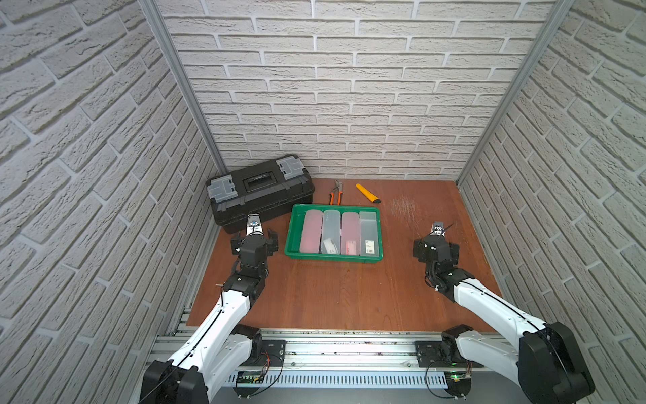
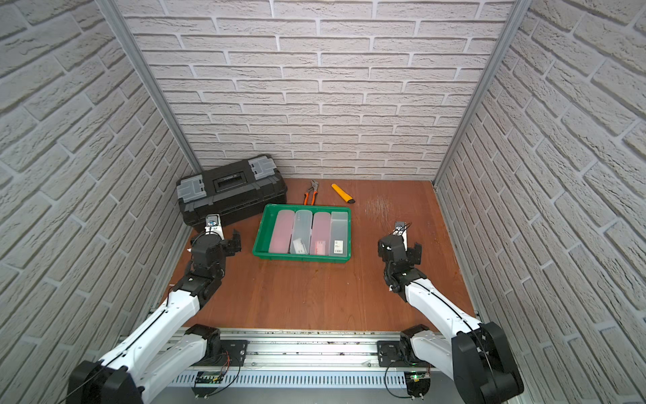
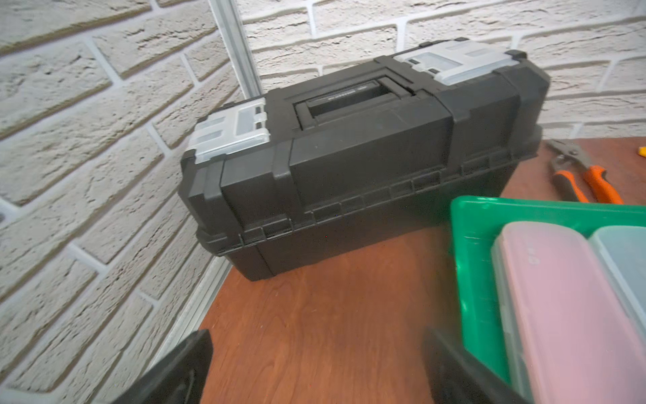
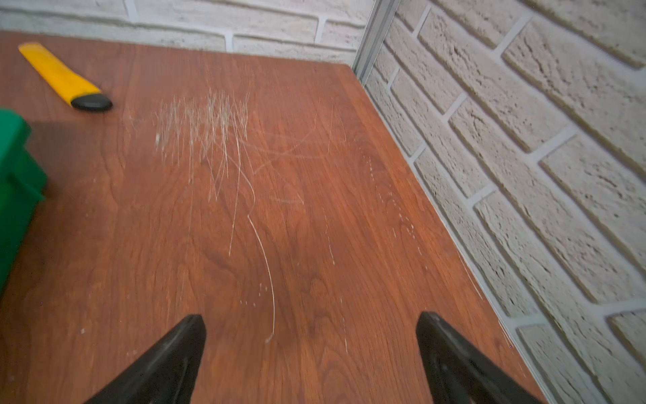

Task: Put the pencil case into the storage box
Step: Reset both arms

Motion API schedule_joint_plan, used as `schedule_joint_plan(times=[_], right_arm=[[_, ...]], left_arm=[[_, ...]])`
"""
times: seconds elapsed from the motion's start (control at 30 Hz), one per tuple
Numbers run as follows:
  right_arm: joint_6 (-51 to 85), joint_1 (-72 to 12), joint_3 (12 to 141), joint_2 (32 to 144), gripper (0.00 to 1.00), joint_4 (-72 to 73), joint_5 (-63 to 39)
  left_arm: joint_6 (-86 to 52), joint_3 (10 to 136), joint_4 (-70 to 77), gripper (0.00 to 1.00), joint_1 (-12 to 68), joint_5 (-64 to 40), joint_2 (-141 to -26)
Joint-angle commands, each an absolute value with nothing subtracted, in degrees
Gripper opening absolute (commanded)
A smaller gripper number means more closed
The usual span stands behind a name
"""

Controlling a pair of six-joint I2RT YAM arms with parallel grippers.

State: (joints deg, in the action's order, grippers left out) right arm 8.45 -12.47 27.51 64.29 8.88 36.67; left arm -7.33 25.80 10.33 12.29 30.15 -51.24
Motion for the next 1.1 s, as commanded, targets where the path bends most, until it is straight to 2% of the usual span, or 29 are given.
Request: schedule_joint_plan(times=[0.0, 0.27, 0.57, 0.7, 0.87, 1.0, 1.07], right_arm=[[5.7, -10.5, 25.1, 67.6, 0.98, 24.2, 34.5], [3.6, -5.9, 17.1, 73.7, 0.98, 45.3, 26.9], [2.6, -2.5, 18.3, 73.9, 1.0, 43.2, 16.1], [1.3, -2.5, 22.3, 76.8, 1.0, 39.1, 13.9], [0.2, -2.5, 18.4, 83.0, 0.99, 52.7, 15.2], [-1.4, -2.6, 19.9, 83.9, 0.99, 50.6, 11.3], [-2.3, -2.7, 21.2, 84.7, 0.99, 49.0, 9.8]], left_arm=[[-8.3, 22.7, 17.2, 0.99, 9.8, 31.4, -52.1], [-10.2, 16.7, 31.9, 0.98, 2.2, 28.9, -62.6], [-8.8, 16.3, 44.1, 0.98, -1.3, 23.1, -73.2], [-7.7, 19.6, 40.3, 0.98, -2.0, 18.8, -75.2], [-3.7, 21.2, 41.5, 0.99, -2.6, 12.3, -77.8], [-3.0, 17.9, 56.9, 0.99, -2.7, 13.4, -86.9], [-2.6, 18.9, 57.4, 0.99, -2.4, 13.9, -88.9]])
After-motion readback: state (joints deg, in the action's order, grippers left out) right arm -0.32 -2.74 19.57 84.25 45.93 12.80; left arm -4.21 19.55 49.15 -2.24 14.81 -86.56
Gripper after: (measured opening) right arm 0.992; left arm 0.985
